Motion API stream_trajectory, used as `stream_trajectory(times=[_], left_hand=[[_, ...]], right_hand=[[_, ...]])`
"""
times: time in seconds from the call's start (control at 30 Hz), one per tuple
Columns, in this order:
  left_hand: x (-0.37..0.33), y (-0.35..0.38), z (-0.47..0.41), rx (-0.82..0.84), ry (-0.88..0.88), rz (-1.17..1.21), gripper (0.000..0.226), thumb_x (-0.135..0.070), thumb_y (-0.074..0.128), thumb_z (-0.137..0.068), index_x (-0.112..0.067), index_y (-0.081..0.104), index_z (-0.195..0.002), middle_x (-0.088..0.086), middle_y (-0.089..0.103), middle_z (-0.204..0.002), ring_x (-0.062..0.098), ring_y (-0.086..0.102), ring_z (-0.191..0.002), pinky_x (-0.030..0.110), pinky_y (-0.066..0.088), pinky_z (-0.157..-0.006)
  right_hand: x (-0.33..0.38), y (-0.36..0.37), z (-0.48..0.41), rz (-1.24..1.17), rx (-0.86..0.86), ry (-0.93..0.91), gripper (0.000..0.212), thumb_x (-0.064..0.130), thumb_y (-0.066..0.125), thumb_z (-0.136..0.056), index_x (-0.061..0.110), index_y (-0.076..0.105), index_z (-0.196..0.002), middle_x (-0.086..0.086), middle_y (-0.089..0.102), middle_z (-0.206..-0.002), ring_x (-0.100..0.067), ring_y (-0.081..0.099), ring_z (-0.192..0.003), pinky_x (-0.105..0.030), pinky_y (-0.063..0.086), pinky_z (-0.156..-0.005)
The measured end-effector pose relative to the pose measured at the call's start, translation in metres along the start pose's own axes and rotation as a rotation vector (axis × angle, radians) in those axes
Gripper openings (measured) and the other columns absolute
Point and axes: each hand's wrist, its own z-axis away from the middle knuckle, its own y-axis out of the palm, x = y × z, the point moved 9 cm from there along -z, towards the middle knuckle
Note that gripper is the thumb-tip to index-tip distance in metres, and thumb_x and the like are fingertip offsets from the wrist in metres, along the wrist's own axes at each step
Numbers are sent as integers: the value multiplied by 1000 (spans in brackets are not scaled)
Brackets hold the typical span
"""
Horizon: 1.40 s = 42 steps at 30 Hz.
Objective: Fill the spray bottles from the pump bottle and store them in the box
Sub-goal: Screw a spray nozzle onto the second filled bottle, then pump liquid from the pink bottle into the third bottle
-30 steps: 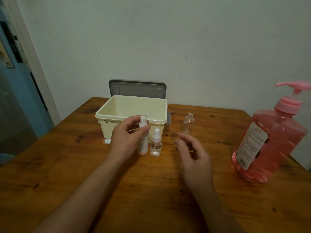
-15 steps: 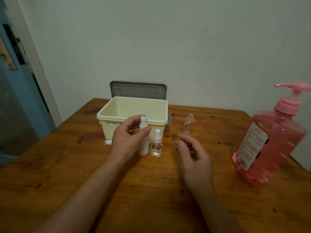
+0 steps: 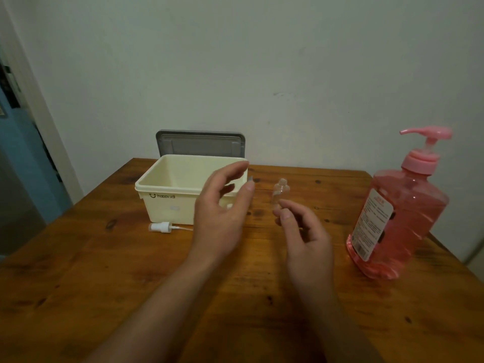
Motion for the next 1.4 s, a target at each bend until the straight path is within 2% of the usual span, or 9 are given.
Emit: stream_trajectory(times=[0.2, 0.33, 0.47, 0.57, 0.8, 0.97, 1.17, 1.27, 1.4], left_hand=[[39, 74, 8, 198, -200, 68, 48, -28, 64, -92, -34, 47, -136, -19, 49, -136, -4, 45, -124, 13, 38, -97], [64, 100, 7, 164, -306, 148, 49, -23, 63, -93, -31, 45, -137, -18, 48, -131, -5, 44, -117, 10, 36, -94], [85, 114, 0, 137, -378, 87, 64, -25, 69, -88, -31, 37, -143, -7, 40, -147, 7, 36, -132, 27, 36, -105], [93, 123, -4, 137, -403, 4, 76, -26, 73, -84, -31, 31, -147, -3, 34, -152, 13, 32, -138, 30, 33, -108], [124, 140, -8, 129, -529, -153, 88, -36, 75, -81, -28, 22, -151, 2, 30, -156, 23, 33, -141, 47, 36, -112], [135, 141, -13, 97, -565, -213, 79, -30, 75, -82, -26, 29, -147, 1, 40, -150, 22, 43, -134, 44, 41, -108], [132, 135, -16, 72, -560, -221, 49, -24, 72, -85, -25, 50, -128, -2, 54, -135, 16, 53, -121, 34, 46, -98], [125, 131, -13, 70, -539, -160, 46, -24, 73, -84, -25, 52, -126, -3, 56, -131, 14, 54, -118, 37, 47, -100], [106, 127, -7, 104, -488, -54, 46, -25, 73, -85, -25, 52, -126, -5, 57, -128, 11, 54, -115, 31, 48, -96]], right_hand=[[9, -24, -1, -24, -72, -53, 21, 21, 58, -96, 40, 67, -103, 15, 72, -103, -2, 66, -98, -14, 50, -78], [9, -40, -4, -6, -101, -53, 23, 20, 58, -97, 41, 65, -102, 14, 72, -103, -1, 66, -98, -13, 50, -78], [8, -54, -8, -8, -114, -35, 20, 22, 57, -97, 38, 66, -106, 13, 72, -105, 1, 65, -98, -11, 49, -78], [7, -60, -10, -21, -129, -36, 20, 21, 58, -96, 36, 66, -106, 12, 72, -105, 0, 65, -99, -12, 49, -78], [3, -73, -14, -5, -149, -42, 20, 20, 59, -97, 32, 68, -110, 10, 73, -106, -2, 66, -100, -14, 51, -80], [3, -78, -14, 7, -152, -47, 20, 21, 58, -97, 36, 67, -108, 10, 72, -106, -4, 66, -101, -16, 53, -81], [5, -78, -14, 18, -149, -60, 21, 22, 58, -98, 39, 66, -108, 10, 72, -107, -5, 66, -103, -15, 52, -81], [9, -78, -15, 19, -156, -76, 21, 21, 59, -98, 38, 66, -108, 10, 72, -108, -5, 66, -102, -16, 52, -82], [19, -83, -21, 23, -169, -100, 20, 21, 57, -98, 37, 65, -108, 10, 71, -107, -3, 65, -101, -15, 52, -82]])
